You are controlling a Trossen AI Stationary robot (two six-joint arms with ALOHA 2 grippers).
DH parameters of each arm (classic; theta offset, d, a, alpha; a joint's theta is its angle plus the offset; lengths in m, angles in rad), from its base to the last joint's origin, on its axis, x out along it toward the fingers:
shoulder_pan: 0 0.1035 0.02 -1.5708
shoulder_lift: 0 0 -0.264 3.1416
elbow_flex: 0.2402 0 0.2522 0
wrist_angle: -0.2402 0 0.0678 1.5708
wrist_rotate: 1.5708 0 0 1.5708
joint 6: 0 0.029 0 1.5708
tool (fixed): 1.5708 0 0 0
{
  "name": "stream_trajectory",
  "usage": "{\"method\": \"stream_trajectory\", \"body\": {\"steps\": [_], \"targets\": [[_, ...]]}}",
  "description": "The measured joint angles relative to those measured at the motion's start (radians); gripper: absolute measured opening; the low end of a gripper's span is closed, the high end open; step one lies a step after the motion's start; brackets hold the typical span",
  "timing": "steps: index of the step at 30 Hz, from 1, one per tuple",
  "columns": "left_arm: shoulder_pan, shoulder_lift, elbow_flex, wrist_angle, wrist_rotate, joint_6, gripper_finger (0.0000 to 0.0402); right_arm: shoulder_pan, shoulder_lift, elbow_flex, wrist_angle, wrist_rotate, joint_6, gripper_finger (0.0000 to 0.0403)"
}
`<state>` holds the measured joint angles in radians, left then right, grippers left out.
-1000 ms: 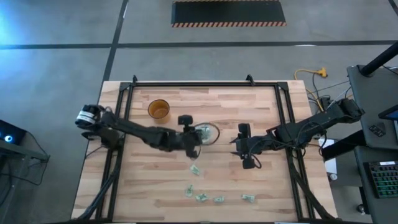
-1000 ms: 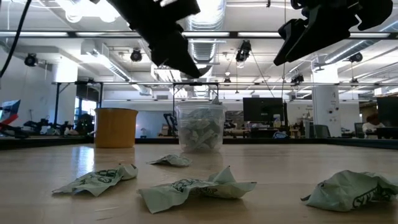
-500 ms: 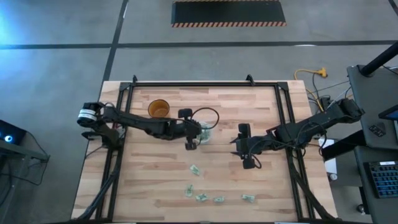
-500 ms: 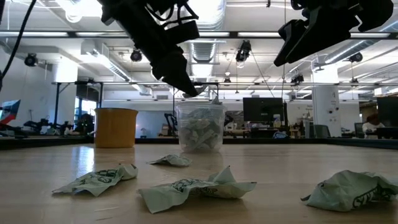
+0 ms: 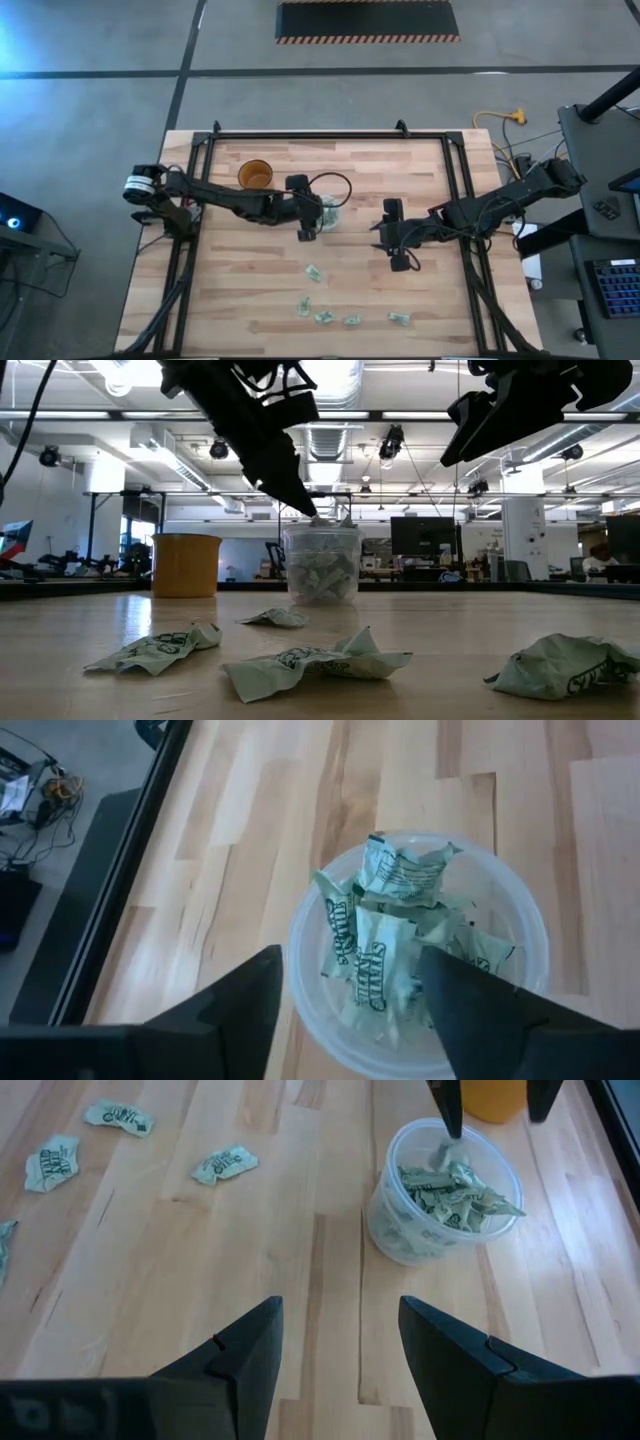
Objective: Pick and place Stevia / Truvia into bins
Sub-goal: Put the stevia packet into the transparent container
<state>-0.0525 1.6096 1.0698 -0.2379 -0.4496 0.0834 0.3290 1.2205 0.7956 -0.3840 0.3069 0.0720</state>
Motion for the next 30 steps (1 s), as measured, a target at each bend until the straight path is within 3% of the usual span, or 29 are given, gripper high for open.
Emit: {"method": "stream_trajectory", "body": {"steps": [3, 10, 15, 23, 30], "targets": [[-0.01, -0.034, 0.0, -0.048, 0.0, -0.042, 0.0235, 0.0, 0.0, -0.005, 0.005, -0.018, 0.022, 0.0192], [-0.089, -0.103, -0.012, -0.211, 0.037, -0.172, 0.0237, 0.001, 0.006, -0.089, 0.207, -0.316, -0.003, 0.0192], [-0.185, -0.124, -0.047, -0.217, 0.036, -0.183, 0.0237, 0.02, 0.06, -0.148, 0.394, -0.432, -0.016, 0.0192], [-0.31, -0.122, -0.063, -0.181, 0.02, -0.183, 0.0238, 0.109, 0.292, -0.121, 0.609, -0.467, -0.003, 0.0192], [-0.37, -0.122, -0.064, -0.186, 0.011, -0.222, 0.0238, 0.16, 0.485, 0.026, 0.6, -0.469, -0.03, 0.0192]]}}
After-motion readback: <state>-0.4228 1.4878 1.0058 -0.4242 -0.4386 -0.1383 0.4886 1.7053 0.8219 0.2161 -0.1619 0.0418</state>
